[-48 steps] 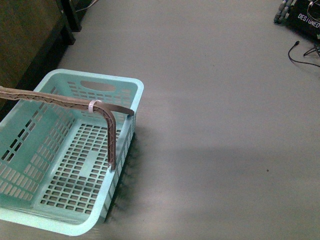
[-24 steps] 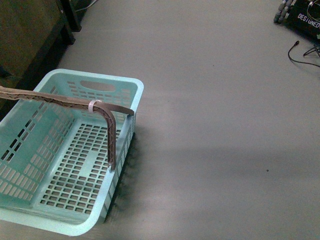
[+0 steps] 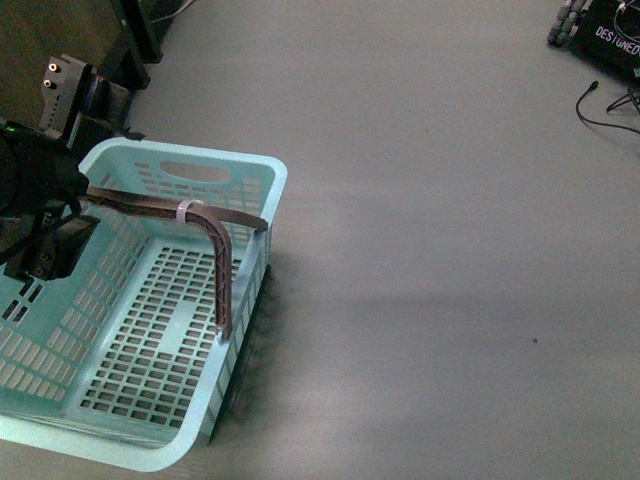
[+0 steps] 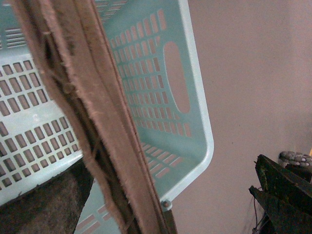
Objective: Pick lemon and mango into basket
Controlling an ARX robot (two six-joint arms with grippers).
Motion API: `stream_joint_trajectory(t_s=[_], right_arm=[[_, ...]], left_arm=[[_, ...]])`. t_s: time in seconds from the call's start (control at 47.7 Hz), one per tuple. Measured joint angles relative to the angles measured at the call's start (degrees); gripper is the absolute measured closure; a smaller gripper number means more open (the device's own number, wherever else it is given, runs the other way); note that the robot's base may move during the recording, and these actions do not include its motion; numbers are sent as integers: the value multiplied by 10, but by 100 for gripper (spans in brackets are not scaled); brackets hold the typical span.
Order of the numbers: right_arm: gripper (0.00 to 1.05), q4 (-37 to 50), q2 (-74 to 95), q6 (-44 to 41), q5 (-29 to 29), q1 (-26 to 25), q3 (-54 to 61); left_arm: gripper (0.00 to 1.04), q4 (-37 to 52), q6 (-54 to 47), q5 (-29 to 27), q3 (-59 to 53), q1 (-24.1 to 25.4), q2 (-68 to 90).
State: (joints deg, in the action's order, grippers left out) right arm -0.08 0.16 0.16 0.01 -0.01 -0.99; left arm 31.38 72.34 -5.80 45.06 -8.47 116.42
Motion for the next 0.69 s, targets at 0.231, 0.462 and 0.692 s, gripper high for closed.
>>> stream_joint_trajectory(t_s=[0.231,0.462,0.692], right_arm=[[9,0,0,0,0,0,0],[9,0,0,0,0,0,0],[9,0,0,0,0,0,0]], left_arm=[[7,0,3,-10,44,5,63],[29,-8,9,-19,67,9,82],[65,-24,21,-24,69,8,82]])
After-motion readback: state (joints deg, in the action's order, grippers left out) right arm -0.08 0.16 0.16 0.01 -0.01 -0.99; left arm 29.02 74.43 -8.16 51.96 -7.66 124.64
